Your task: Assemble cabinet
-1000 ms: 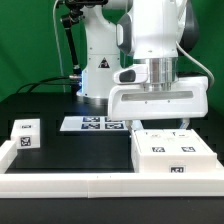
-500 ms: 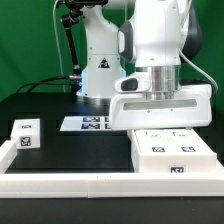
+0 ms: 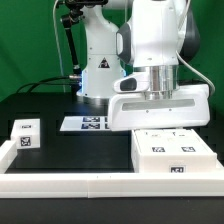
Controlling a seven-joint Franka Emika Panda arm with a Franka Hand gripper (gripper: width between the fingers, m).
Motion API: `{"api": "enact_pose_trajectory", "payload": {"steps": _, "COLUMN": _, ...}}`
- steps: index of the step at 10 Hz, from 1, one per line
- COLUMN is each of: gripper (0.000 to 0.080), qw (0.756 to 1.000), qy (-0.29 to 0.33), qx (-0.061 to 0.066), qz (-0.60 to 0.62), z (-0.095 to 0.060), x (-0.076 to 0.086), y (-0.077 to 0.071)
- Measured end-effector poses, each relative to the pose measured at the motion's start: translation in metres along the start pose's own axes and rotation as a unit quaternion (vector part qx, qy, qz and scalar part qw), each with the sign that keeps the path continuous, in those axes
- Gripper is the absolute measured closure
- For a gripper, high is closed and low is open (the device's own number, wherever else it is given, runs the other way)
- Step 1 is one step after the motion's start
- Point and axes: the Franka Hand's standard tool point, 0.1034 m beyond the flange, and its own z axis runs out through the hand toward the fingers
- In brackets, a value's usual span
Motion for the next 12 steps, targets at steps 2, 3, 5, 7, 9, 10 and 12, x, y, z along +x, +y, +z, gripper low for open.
{"api": "enact_pose_trajectory", "payload": {"steps": 2, "gripper": 0.0605, "qw": 1.000, "qy": 0.002, "qx": 0.000, "qz": -0.001, "z": 0.000, "x": -0.002, "y": -0.001}}
{"api": "enact_pose_trajectory", "payload": {"steps": 3, "gripper": 0.0605, "qw": 1.000, "qy": 0.002, "qx": 0.000, "qz": -0.004, "z": 0.001, "x": -0.003, "y": 0.000}}
{"api": "enact_pose_trajectory", "payload": {"steps": 5, "gripper": 0.0784, "qw": 1.000, "qy": 0.003, "qx": 0.000, "qz": -0.014, "z": 0.001, "x": -0.005, "y": 0.001}}
{"api": "enact_pose_trajectory", "payload": {"steps": 7, "gripper": 0.0796, "qw": 1.000, "qy": 0.003, "qx": 0.000, "qz": -0.017, "z": 0.001, "x": -0.005, "y": 0.001}}
{"api": "enact_pose_trajectory", "payload": {"steps": 9, "gripper": 0.0797, "qw": 1.000, "qy": 0.003, "qx": 0.000, "qz": -0.019, "z": 0.000, "x": -0.004, "y": 0.001}}
{"api": "enact_pose_trajectory", "payload": {"steps": 10, "gripper": 0.0797, "qw": 1.000, "qy": -0.007, "qx": -0.001, "qz": -0.026, "z": -0.010, "x": -0.001, "y": 0.001}}
{"api": "enact_pose_trajectory", "payload": {"steps": 12, "gripper": 0.0797, "qw": 0.999, "qy": -0.012, "qx": -0.002, "qz": -0.037, "z": -0.036, "x": 0.009, "y": 0.000}}
